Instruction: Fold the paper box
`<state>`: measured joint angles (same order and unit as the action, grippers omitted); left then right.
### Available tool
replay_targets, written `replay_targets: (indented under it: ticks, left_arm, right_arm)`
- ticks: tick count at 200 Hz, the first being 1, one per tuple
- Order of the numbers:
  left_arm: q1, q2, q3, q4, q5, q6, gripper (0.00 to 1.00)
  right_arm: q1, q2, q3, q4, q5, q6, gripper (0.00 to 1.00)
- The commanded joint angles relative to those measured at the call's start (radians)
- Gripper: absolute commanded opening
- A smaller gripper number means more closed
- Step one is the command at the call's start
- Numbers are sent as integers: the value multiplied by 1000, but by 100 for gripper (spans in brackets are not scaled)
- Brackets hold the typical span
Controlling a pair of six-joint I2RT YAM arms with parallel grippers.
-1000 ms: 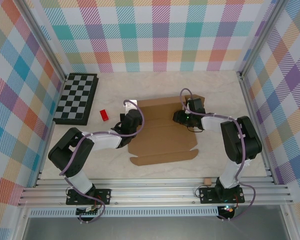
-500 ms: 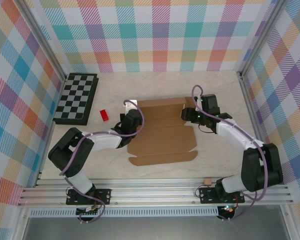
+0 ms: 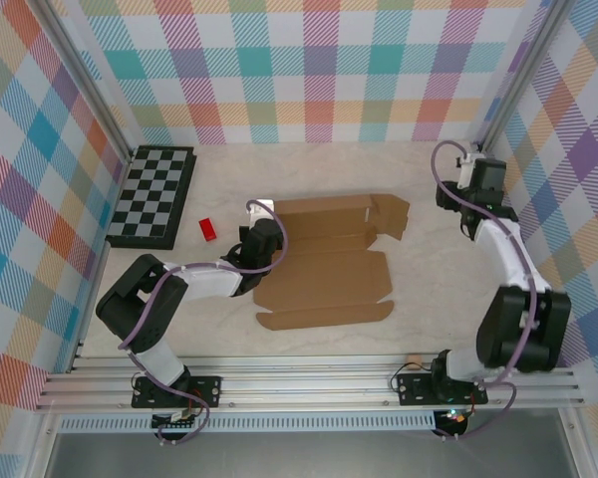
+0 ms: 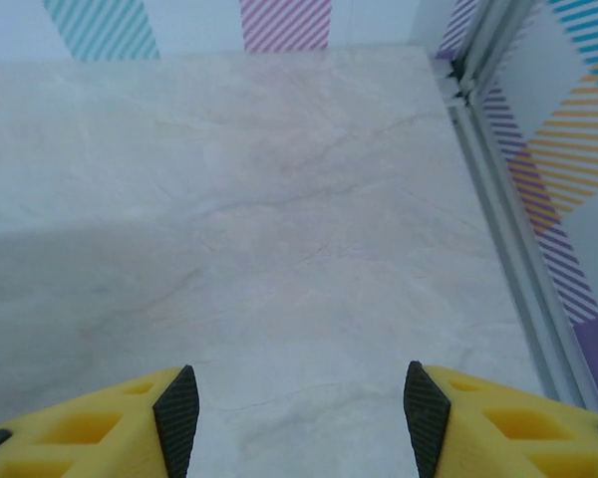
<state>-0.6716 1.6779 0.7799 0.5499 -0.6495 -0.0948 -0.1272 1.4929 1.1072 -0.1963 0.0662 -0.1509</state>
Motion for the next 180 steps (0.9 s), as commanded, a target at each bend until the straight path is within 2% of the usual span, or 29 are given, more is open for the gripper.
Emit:
replay_targets:
  ticks: [1,18,43,68,94,120,180]
  left_arm:
    - [4,3,-30,-56,51,13,1]
    - [3,2,-26,-53,59,14,0]
    - [3,-1,-24,-52,75,5,0]
    - [3,-6,-30,-39,99,17,0]
    - [3,-15,-40,-29,109,29,0]
    - [3,-29,-40,-34,102,23,0]
    - [2,-44,-45,-51,96,-5,0]
  right_arm:
    - [3,103,45,16,-181,-238,59]
    - [3,158,55,10,-305,-338,59]
    - [6,205,84,-92,-461,-470,59]
    - [37,190,52,-150,-551,-617,59]
    - [64,169,22,-174,-635,-674,59]
    - [96,150,3,-237,-680,-765,59]
    - [160,82,-49,-266,-689,-834,60]
